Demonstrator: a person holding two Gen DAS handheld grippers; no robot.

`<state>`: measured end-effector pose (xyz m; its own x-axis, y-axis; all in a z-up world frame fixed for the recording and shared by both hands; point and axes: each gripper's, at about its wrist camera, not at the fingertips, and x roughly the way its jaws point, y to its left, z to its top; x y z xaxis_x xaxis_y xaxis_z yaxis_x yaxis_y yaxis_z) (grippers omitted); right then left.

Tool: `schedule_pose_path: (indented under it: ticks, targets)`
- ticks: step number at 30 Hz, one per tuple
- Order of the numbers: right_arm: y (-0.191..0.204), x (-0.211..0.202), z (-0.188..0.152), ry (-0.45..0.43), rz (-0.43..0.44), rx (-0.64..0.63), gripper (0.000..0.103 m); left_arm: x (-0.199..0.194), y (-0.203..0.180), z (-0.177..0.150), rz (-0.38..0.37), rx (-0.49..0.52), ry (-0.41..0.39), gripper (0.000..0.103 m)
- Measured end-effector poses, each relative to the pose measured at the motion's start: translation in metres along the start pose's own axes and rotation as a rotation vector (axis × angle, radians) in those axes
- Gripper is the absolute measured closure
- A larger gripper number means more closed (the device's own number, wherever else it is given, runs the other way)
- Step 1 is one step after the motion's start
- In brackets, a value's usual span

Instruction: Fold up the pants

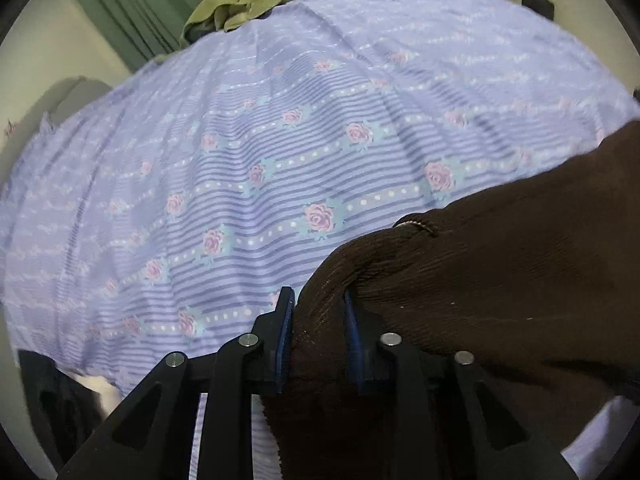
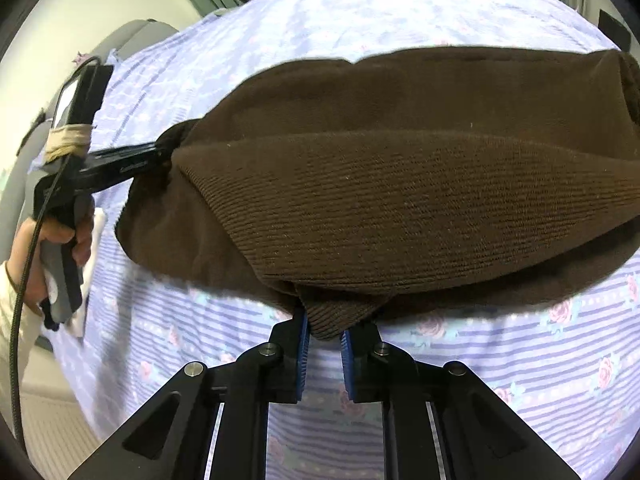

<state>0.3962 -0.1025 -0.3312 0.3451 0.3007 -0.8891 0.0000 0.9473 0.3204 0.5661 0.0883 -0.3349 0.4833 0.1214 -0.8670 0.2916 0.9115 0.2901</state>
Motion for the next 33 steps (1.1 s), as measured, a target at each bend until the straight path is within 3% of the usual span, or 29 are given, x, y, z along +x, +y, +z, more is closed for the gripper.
schedule_pose_path:
  ticks: [1,3,4,5,7,8,11,13,15,19,22,26,29,33]
  targets:
    - [-0.001,0.001,-0.001,0.004,0.000,0.000,0.088,0.001,-0.001,-0.002,0.032,0.017,-0.002,0.055]
    - [0.000,0.000,-0.002,0.013,-0.005,-0.013,0.087,-0.005,-0.002,-0.005,0.099,0.055,-0.023,0.043]
    - [0.000,-0.001,-0.001,0.017,-0.012,-0.018,0.083,-0.011,-0.001,-0.005,0.098,0.063,-0.031,0.041]
    - [0.000,-0.003,0.000,0.030,-0.020,-0.018,0.073,-0.020,0.002,-0.005,0.091,0.064,-0.044,0.040]
    - [-0.004,-0.018,0.001,0.016,-0.054,-0.016,0.061,-0.052,0.010,-0.004,0.060,0.052,-0.114,0.021]
    - [-0.007,-0.029,-0.001,-0.014,-0.072,-0.017,0.058,-0.063,0.010,-0.005,0.046,0.057,-0.139,0.019]
    - [-0.013,-0.076,-0.003,-0.130,-0.109,-0.026,0.053,-0.108,-0.001,-0.001,-0.020,0.100,-0.244,0.016]
    - [-0.026,-0.110,-0.001,-0.225,-0.171,-0.004,0.047,-0.126,-0.013,0.009,-0.119,0.128,-0.288,0.016]
    - [-0.043,-0.135,0.003,-0.311,-0.234,0.023,0.045,-0.133,-0.033,0.024,-0.233,0.165,-0.308,0.016]
    - [-0.096,-0.165,0.018,-0.421,-0.404,0.086,0.045,-0.120,-0.080,0.055,-0.338,0.255,-0.278,0.018]
    - [-0.140,-0.167,0.032,-0.432,-0.421,0.175,0.045,-0.099,-0.111,0.078,-0.395,0.288,-0.210,0.020]
    - [-0.183,-0.151,0.044,-0.425,-0.404,0.228,0.045,-0.084,-0.146,0.090,-0.403,0.327,-0.154,0.020]
    - [-0.205,-0.129,0.045,-0.414,-0.357,0.281,0.045,-0.072,-0.162,0.097,-0.366,0.366,-0.122,0.022]
    - [-0.228,-0.099,0.053,-0.373,-0.242,0.342,0.045,-0.051,-0.173,0.102,-0.393,0.377,-0.043,0.023]
